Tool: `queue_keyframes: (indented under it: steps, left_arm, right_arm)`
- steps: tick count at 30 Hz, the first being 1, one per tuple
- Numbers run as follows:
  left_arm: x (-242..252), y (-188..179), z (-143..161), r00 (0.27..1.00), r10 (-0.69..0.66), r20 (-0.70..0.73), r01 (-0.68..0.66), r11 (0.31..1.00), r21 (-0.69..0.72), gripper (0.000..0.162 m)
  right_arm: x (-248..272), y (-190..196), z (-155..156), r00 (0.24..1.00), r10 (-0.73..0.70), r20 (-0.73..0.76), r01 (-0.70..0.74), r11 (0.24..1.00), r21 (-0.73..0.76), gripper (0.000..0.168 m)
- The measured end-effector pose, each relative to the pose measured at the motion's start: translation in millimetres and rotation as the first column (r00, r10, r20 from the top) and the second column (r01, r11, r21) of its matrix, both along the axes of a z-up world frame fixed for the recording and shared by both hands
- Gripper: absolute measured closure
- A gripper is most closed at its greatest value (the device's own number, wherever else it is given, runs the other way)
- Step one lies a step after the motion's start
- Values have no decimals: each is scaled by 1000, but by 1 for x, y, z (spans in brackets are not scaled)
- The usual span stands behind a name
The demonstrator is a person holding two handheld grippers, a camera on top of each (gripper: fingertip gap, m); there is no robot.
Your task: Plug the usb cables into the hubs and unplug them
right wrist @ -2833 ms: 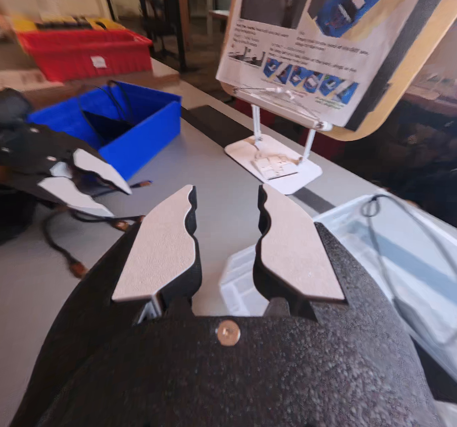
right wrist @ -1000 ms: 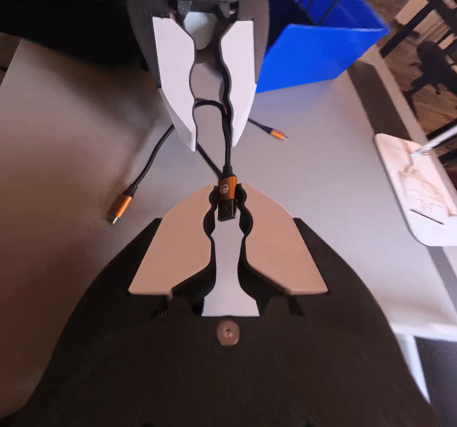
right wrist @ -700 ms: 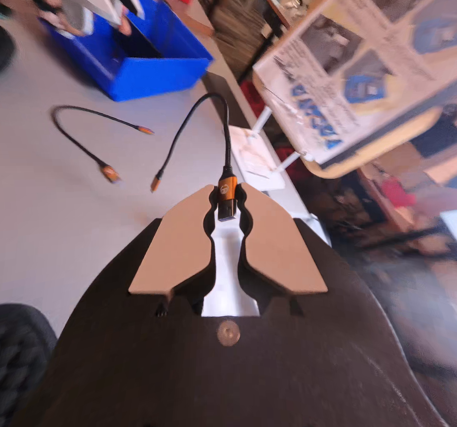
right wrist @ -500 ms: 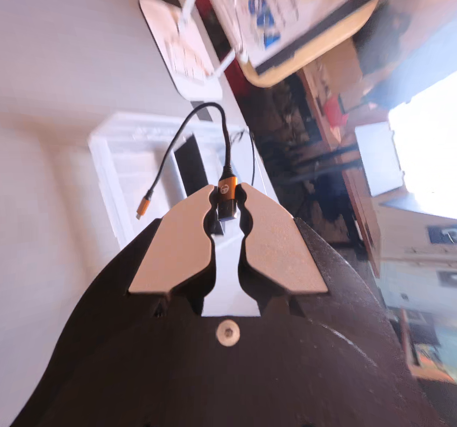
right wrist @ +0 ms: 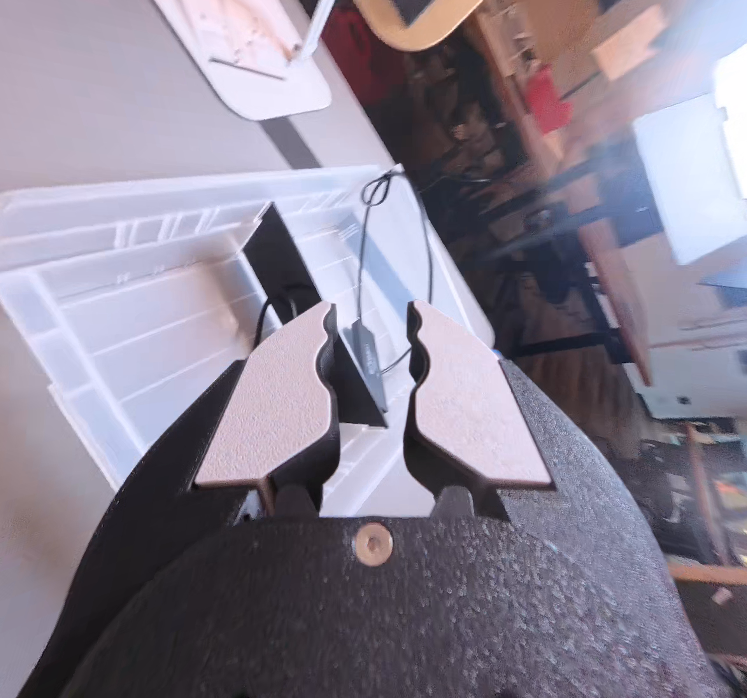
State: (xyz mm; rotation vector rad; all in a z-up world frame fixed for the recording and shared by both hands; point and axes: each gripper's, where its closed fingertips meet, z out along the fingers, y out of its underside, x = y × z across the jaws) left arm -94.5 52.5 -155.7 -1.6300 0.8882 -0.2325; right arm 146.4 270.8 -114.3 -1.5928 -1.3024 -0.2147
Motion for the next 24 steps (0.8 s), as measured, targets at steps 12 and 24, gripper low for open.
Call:
queue_keyframes:
  steps: [12,24]
  left_arm:
    - [17,-41,-107,964,-225,-142,107,817,-566,122]
    - [46,-59,-117,893,-363,-265,174,823,-541,158]
  right_arm:
    - [-149,-180,-56,830,534,-158,-555,771,-311,133]
    - [-168,-253,-129,659,739,-141,-689,518,-507,132]
